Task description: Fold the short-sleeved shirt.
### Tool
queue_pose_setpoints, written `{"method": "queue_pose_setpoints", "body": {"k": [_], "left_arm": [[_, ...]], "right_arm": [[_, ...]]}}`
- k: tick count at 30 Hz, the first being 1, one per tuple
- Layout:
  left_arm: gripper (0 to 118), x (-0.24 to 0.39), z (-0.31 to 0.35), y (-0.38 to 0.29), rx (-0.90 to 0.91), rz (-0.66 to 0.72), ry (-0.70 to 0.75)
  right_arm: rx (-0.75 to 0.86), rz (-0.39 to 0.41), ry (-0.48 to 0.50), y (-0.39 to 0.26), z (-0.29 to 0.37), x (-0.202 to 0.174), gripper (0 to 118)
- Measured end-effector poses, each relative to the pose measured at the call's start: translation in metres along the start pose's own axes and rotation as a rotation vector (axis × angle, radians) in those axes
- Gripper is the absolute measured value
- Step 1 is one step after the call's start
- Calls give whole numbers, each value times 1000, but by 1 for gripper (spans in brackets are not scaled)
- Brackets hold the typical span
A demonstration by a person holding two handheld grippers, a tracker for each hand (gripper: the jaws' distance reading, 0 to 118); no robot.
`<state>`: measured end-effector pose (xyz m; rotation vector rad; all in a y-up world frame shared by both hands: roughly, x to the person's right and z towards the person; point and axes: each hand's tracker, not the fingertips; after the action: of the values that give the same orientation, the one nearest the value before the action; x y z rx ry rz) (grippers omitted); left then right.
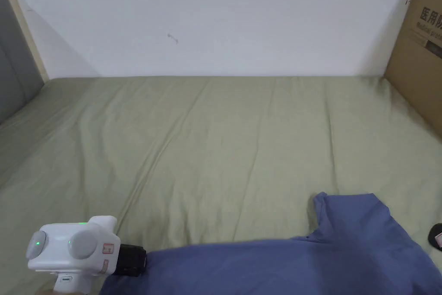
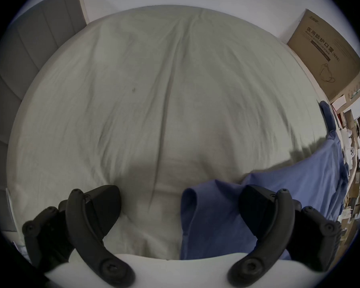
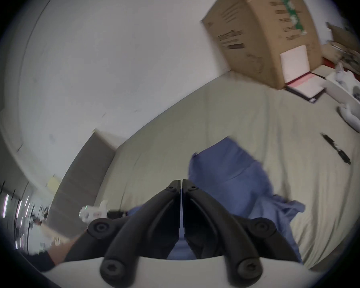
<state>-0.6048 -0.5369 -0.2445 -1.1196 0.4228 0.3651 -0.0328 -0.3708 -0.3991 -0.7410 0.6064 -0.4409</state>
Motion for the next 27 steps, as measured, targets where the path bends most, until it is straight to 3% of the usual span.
{"method": "queue_pose_setpoints", "body": {"k": [2,4,5,6,7,9,11,12,13,14,16,18,20,23,27], "left_arm": [[111,3,4,-2,2,-9,16],[81,10,20,-4,54,-87,43],[52,14,30,-6,87,-123,57],[0,18,41,-9,124,-153,48],[1,22,52,-9,144,-173,33],[1,24,73,-11,160,-139,-47],[1,26,94,-13,215,-115,-54],[1,24,101,-9,229,-97,-73],[1,22,108,-9,230,-77,-97],[1,20,114,-9,234,-62,-112],[1,25,130,-11,243,-50,-129],[1,27,137,-12,252,-60,-128],[1,27,137,-13,250,-79,-121],[1,27,135,-13,228,-80,-116],[1,28,126,-14,198,-72,-111]], "right_arm": [[38,-45,-99,11,-2,2,2],[77,-52,-142,22,-1,-1,2],[114,-37,-95,25,1,0,2],[187,-53,-19,27,4,3,2],[282,-80,46,28,7,8,2],[283,-152,116,44,-2,18,2],[57,-253,118,72,-44,31,2],[-56,-223,10,88,-69,41,2],[-146,-128,-129,96,-93,43,11],[-193,-35,-196,99,-114,43,18],[-364,140,-255,104,-161,48,39],[-592,203,-312,99,-202,54,115],[-655,203,-368,91,-229,60,118],[-658,138,-406,88,-261,80,118],[-669,232,-496,80,-290,104,118]]}}
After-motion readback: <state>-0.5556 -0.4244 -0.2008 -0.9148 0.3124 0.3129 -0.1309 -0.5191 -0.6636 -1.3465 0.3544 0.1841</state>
